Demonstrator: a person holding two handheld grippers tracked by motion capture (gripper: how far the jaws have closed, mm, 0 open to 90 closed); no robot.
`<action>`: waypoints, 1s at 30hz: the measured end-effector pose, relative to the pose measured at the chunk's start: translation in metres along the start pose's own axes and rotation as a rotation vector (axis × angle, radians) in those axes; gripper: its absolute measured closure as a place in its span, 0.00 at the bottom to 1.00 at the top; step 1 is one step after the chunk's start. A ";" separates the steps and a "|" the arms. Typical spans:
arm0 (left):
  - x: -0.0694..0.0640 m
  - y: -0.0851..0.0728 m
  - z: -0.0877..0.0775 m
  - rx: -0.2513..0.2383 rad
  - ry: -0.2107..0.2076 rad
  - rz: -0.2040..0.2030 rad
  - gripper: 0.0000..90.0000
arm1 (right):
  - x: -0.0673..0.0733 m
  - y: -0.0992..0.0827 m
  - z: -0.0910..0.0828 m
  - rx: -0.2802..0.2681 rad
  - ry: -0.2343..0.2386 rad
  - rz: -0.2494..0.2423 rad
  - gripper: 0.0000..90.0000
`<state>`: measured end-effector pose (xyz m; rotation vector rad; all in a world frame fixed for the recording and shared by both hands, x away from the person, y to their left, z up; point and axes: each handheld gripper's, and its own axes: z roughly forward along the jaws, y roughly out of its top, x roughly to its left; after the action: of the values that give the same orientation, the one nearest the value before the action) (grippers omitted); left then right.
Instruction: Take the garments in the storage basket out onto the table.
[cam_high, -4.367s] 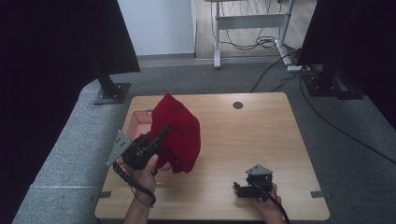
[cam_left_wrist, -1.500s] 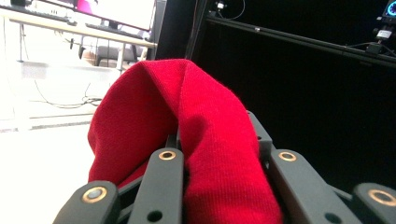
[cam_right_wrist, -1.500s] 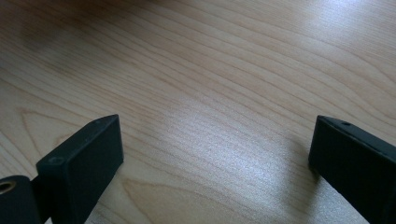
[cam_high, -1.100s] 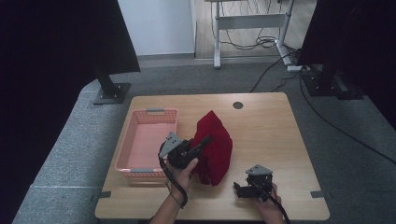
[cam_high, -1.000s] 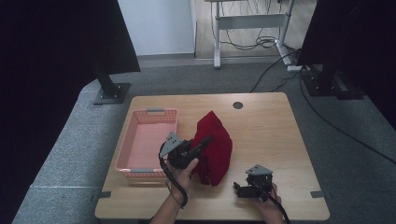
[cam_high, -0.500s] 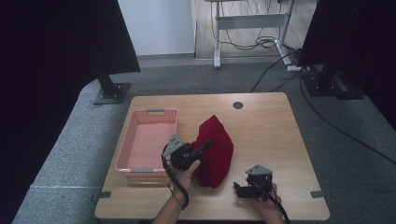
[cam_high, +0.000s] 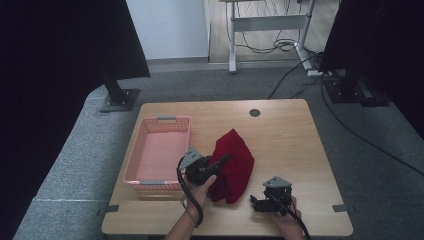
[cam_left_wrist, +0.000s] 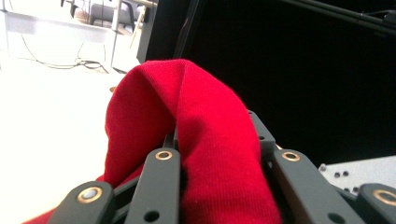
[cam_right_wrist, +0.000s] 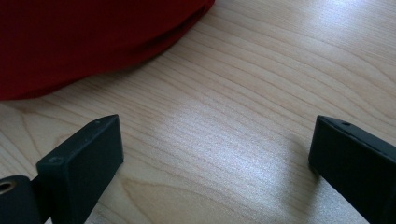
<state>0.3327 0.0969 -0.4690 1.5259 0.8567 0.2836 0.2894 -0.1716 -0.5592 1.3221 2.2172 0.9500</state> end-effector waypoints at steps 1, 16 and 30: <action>0.000 -0.002 0.000 0.004 0.001 -0.002 0.79 | 0.000 0.000 0.000 0.000 0.000 0.000 0.03; -0.008 -0.025 0.004 0.067 0.017 0.043 0.77 | 0.000 0.000 0.000 0.001 0.000 -0.001 0.03; -0.004 -0.031 0.007 0.121 0.011 0.046 0.75 | 0.000 0.000 0.000 0.000 0.000 -0.001 0.03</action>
<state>0.3235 0.0862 -0.4980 1.6594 0.8612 0.2780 0.2893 -0.1716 -0.5592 1.3212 2.2178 0.9495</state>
